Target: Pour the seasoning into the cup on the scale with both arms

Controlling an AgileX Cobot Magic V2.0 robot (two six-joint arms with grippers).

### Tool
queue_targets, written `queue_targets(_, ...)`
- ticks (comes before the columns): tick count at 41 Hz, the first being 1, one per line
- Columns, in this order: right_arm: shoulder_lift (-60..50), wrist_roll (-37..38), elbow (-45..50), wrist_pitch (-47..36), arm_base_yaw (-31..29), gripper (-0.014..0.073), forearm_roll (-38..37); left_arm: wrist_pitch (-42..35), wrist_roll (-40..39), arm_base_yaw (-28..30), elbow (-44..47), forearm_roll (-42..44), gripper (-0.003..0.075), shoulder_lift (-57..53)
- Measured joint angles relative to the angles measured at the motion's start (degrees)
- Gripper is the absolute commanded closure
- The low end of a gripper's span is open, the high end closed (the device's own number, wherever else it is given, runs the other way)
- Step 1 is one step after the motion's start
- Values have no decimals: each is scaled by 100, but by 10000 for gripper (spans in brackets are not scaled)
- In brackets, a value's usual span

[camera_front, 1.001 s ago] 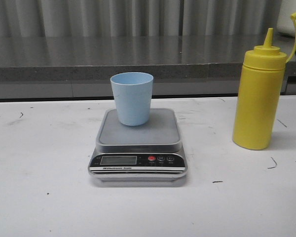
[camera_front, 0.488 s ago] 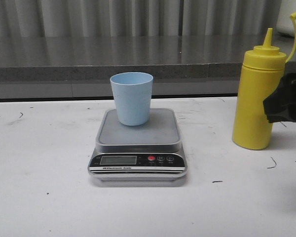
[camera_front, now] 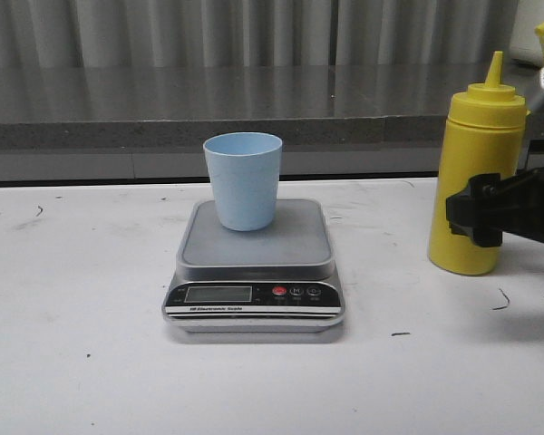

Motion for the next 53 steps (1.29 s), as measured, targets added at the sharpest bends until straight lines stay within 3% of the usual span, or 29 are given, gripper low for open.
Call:
queue_targets(22, 1194, 160, -1118, -673, 0, -62, 45, 0, 8, 0, 0, 10, 262, 0)
queue_targets(32, 1310, 160, -1167, -685, 0, 181, 45, 0, 8, 0, 0, 10, 262, 0)
queue_targets(40, 1310, 160, -1167, -697, 0, 211, 45, 0, 8, 0, 0, 10, 262, 0)
queue_targets(47, 969, -38, -1154, -244, 0, 211, -59, 0, 8, 0, 0, 10, 262, 0)
queue_targets(53, 242, -713, -1148, 534, 12, 211, -414, 0, 8, 0, 0, 10, 262, 0)
